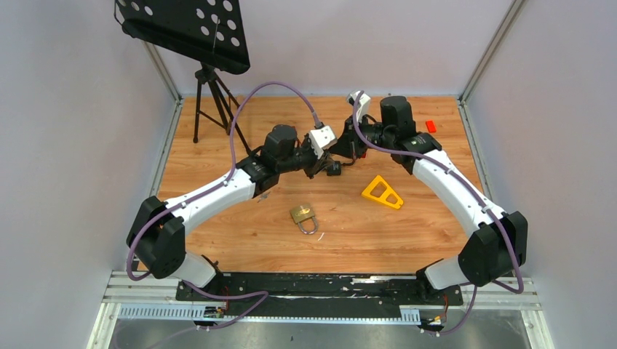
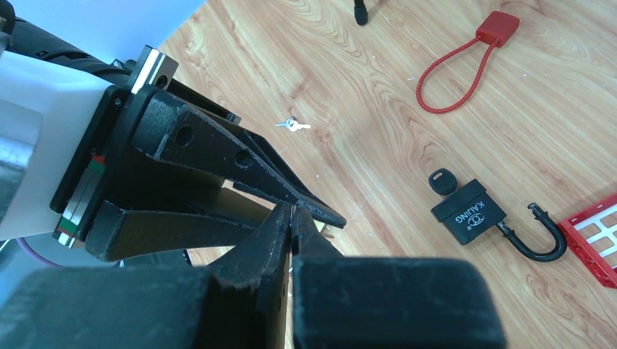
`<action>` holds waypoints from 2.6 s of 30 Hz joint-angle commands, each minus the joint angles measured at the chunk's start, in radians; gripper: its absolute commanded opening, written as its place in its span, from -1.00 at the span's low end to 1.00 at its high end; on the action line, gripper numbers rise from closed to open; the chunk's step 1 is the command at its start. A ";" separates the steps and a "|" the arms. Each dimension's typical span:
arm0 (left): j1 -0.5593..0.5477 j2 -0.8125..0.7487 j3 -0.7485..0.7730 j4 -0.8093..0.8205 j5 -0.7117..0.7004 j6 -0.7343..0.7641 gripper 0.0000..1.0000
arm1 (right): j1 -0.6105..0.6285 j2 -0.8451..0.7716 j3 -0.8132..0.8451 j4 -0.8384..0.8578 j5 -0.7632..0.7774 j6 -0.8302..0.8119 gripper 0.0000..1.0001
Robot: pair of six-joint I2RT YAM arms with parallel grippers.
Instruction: Unlock with the key
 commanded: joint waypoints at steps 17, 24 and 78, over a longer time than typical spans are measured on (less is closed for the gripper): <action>-0.006 -0.021 0.036 -0.040 0.055 0.039 -1.00 | -0.093 -0.078 -0.095 0.092 -0.020 0.020 -1.00; -0.006 -0.028 0.046 -0.108 0.115 0.059 -1.00 | -0.132 -0.100 -0.130 0.101 -0.015 0.003 -1.00; -0.005 -0.011 0.114 -0.322 0.305 0.114 -1.00 | -0.269 -0.187 -0.198 0.134 -0.186 -0.180 0.15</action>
